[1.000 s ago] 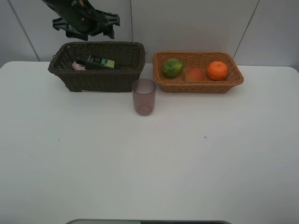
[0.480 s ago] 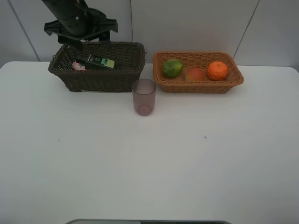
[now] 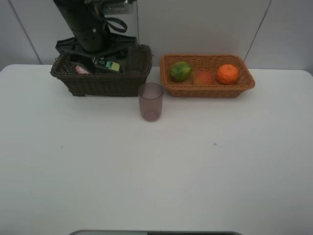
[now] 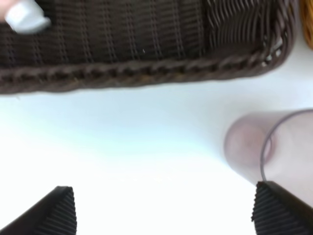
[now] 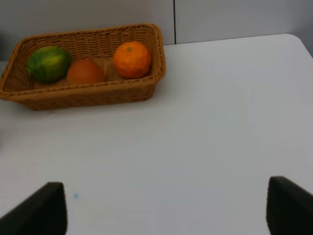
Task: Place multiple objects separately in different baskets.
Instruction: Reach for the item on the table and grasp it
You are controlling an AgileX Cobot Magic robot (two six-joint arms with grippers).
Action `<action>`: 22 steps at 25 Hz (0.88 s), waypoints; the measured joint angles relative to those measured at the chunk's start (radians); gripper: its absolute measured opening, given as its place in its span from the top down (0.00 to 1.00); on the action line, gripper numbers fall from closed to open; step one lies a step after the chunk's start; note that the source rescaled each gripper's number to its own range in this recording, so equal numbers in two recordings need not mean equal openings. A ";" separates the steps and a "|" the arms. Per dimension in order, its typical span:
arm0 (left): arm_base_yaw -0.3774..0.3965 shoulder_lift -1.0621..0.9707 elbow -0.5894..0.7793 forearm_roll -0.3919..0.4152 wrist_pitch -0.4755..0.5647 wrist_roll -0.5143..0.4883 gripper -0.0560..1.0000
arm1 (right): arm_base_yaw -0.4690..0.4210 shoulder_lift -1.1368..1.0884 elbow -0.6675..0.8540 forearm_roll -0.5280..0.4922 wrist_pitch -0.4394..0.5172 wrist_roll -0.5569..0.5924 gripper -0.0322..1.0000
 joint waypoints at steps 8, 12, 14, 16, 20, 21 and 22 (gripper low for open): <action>-0.046 0.000 0.000 0.000 0.028 -0.100 0.06 | 0.000 0.000 0.000 0.000 0.000 0.000 0.28; -0.062 0.011 0.000 -0.003 0.032 -0.149 0.06 | 0.000 0.000 0.000 0.000 0.000 0.000 0.28; -0.076 0.033 -0.004 -0.007 0.035 -0.172 0.06 | 0.000 0.000 0.000 0.000 0.000 0.000 0.28; -0.092 0.060 -0.022 -0.011 0.036 -0.181 0.06 | 0.000 0.000 0.000 0.000 0.000 0.000 0.28; -0.109 0.114 -0.080 -0.015 0.048 -0.190 0.06 | 0.000 0.000 0.000 0.000 0.000 0.000 0.28; -0.113 0.125 -0.090 -0.015 0.050 -0.196 0.06 | 0.000 0.000 0.000 0.000 0.000 0.000 0.28; -0.114 0.133 -0.095 -0.015 0.050 -0.204 0.06 | 0.000 0.000 0.000 0.000 0.000 0.000 0.28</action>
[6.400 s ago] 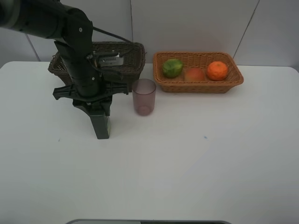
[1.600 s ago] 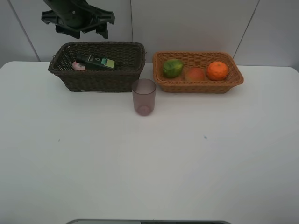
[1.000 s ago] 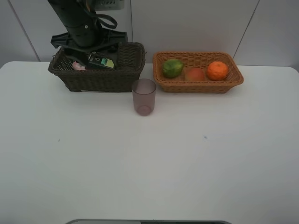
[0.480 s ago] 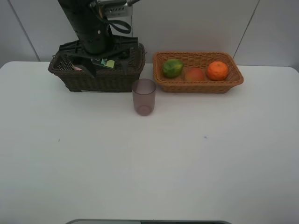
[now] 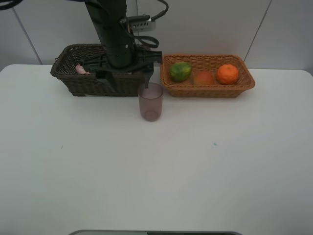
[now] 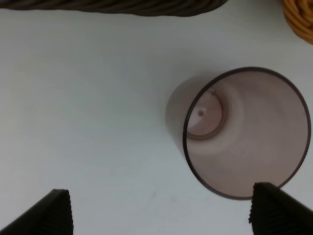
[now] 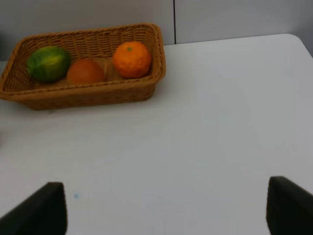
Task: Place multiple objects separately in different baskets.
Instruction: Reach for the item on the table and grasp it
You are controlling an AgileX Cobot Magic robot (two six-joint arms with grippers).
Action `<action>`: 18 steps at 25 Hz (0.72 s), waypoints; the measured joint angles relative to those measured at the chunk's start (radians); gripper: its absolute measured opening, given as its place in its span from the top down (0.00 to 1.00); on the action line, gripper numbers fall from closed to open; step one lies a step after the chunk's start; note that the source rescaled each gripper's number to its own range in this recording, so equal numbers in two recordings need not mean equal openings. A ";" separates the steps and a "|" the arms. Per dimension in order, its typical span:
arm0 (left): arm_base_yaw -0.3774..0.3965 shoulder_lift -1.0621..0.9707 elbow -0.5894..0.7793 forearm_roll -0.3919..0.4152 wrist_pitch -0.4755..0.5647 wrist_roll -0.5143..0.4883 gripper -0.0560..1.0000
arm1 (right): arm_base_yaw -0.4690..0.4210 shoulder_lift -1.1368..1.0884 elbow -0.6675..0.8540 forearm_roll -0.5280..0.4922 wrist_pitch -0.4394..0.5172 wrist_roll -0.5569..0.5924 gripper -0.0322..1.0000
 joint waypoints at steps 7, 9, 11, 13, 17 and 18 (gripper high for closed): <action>-0.002 0.035 -0.008 0.004 -0.025 -0.036 0.06 | 0.000 0.000 0.000 0.000 0.000 0.000 0.28; -0.002 0.045 -0.008 0.004 -0.046 -0.047 0.06 | 0.000 0.000 0.000 0.000 0.000 0.000 0.28; -0.002 0.056 -0.008 0.004 -0.061 -0.064 0.06 | 0.000 0.000 0.000 0.000 0.000 0.000 0.28; -0.002 0.069 -0.008 0.004 -0.074 -0.082 0.06 | 0.000 0.000 0.000 0.000 0.000 0.000 0.28; -0.002 0.085 -0.008 0.005 -0.116 -0.093 0.06 | 0.000 0.000 0.000 0.000 0.000 0.000 0.28; -0.002 0.086 -0.008 0.007 -0.125 -0.093 0.06 | 0.000 0.000 0.000 0.000 0.000 0.000 0.28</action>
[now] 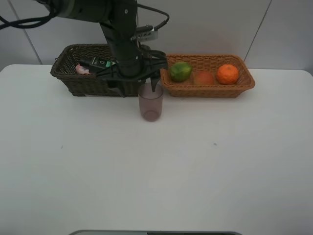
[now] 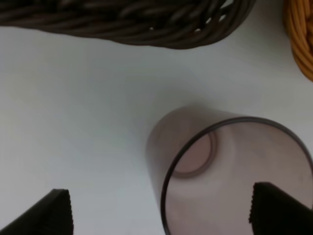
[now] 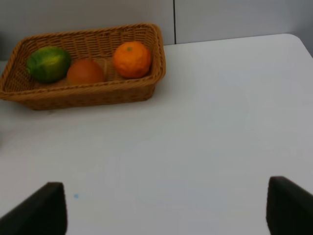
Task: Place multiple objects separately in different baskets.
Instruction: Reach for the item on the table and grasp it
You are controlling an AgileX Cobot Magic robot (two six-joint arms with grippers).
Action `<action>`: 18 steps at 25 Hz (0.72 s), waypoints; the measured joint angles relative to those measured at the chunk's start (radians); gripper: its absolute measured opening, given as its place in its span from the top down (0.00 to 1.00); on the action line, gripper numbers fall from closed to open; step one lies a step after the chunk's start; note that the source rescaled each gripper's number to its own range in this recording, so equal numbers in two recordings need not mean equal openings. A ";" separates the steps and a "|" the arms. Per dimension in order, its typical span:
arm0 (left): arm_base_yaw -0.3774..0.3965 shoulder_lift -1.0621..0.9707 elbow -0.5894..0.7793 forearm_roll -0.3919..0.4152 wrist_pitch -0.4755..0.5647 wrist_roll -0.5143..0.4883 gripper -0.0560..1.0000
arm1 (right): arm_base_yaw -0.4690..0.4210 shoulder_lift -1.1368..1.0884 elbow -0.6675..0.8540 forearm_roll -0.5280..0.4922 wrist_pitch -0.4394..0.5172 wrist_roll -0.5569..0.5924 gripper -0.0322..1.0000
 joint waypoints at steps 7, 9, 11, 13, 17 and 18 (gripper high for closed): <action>0.000 0.036 0.000 0.004 -0.029 -0.004 0.06 | 0.000 0.000 0.000 0.000 0.000 0.000 0.28; 0.000 0.051 0.000 0.004 -0.027 -0.004 0.06 | 0.000 0.000 0.000 0.000 0.000 0.000 0.28; 0.000 0.065 0.000 0.002 -0.027 -0.004 0.06 | 0.000 0.000 0.000 0.000 0.000 0.000 0.28; 0.000 0.077 0.000 -0.003 -0.028 -0.004 0.06 | 0.000 0.000 0.000 0.000 0.000 0.000 0.28; 0.000 0.089 0.000 -0.007 -0.042 -0.004 0.06 | 0.000 0.000 0.000 0.000 0.000 0.000 0.28; 0.000 0.090 0.000 -0.007 -0.043 -0.004 0.06 | 0.000 0.000 0.000 0.000 0.000 0.000 0.28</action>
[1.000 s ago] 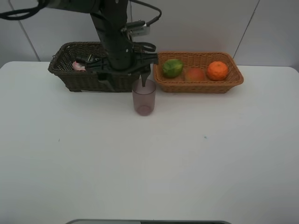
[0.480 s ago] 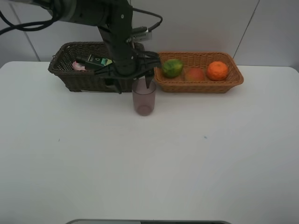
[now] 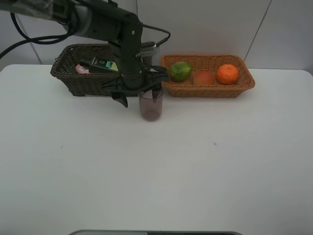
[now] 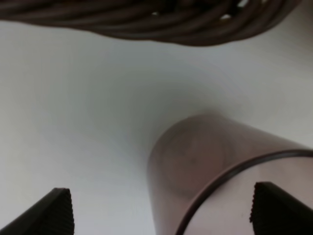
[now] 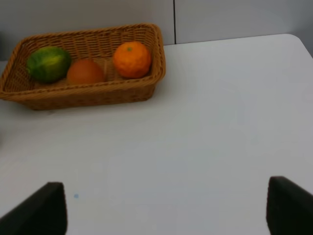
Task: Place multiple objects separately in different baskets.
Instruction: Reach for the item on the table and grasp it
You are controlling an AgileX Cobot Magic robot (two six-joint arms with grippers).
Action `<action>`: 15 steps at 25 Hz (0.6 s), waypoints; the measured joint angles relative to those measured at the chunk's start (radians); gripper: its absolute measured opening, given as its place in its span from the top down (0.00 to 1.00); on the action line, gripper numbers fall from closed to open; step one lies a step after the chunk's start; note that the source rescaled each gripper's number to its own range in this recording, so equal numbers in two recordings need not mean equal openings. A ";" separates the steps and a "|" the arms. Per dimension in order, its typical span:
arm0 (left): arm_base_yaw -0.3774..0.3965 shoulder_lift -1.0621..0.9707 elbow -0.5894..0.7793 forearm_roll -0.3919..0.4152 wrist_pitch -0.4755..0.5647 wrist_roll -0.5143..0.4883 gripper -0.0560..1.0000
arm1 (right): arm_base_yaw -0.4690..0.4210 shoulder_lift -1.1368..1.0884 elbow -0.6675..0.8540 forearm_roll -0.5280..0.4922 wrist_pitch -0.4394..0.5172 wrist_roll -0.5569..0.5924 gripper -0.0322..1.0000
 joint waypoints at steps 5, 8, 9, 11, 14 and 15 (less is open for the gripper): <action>0.000 0.001 0.000 0.000 -0.009 0.000 0.06 | 0.000 0.000 0.000 0.000 0.000 0.000 0.28; 0.005 0.001 0.000 0.000 -0.017 0.000 0.07 | 0.000 0.000 0.000 0.000 0.000 0.000 0.28; 0.005 0.001 0.000 0.000 -0.018 0.000 0.07 | 0.000 0.000 0.000 0.000 0.000 0.000 0.28; 0.005 0.001 0.000 0.000 -0.019 0.000 0.07 | 0.000 0.000 0.000 0.000 0.000 0.000 0.28; 0.005 0.002 0.000 0.000 -0.022 0.000 0.07 | 0.000 0.000 0.000 0.000 0.000 0.000 0.28; 0.005 0.007 0.000 0.000 -0.022 0.000 0.07 | 0.000 0.000 0.000 0.000 0.000 0.000 0.28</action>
